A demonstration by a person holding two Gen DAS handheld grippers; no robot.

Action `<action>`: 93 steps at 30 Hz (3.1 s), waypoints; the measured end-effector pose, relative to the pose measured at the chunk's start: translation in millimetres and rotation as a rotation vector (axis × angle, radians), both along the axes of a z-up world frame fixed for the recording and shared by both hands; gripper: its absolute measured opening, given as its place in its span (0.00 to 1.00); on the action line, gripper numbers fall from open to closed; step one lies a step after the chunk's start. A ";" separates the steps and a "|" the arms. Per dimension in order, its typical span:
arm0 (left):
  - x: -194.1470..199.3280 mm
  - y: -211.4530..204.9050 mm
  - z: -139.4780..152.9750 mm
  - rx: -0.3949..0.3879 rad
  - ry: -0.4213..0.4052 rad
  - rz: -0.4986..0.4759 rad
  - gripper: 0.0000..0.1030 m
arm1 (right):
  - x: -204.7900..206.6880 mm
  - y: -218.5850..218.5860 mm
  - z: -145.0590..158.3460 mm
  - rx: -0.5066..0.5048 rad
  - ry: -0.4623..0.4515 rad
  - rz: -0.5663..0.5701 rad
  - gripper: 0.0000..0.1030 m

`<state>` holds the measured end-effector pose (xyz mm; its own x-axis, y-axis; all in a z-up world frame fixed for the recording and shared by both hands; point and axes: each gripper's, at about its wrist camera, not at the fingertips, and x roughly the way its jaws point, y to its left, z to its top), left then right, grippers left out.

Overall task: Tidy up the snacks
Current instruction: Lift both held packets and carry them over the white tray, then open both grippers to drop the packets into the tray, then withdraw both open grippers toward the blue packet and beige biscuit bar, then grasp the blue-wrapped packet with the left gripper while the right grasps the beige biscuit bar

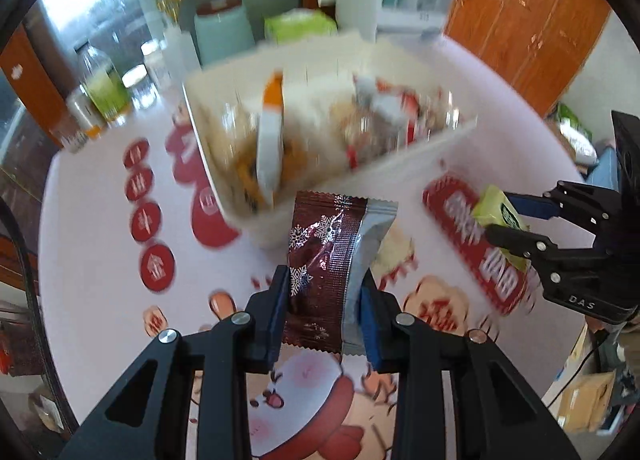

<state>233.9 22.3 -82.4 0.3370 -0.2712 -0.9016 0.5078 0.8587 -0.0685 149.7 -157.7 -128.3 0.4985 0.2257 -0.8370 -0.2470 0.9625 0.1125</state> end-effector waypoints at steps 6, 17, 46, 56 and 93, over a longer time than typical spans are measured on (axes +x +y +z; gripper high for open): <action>28.6 -20.5 60.0 -0.033 -0.117 0.057 0.30 | 45.9 -12.1 76.8 -0.011 -0.132 -0.081 0.36; 112.7 -49.6 115.1 -0.060 -0.221 0.163 0.30 | 134.2 -31.1 180.0 0.081 -0.252 -0.250 0.36; 125.2 -9.4 105.1 -0.187 -0.160 0.358 0.79 | 150.0 -36.0 149.2 0.124 -0.171 -0.344 0.58; 76.4 -8.0 84.1 -0.151 -0.097 0.327 0.79 | 102.8 -24.6 139.5 0.111 -0.172 -0.292 0.58; 51.4 -51.7 -123.5 0.038 0.153 0.307 0.57 | 45.4 -14.9 -40.0 0.024 0.060 -0.262 0.58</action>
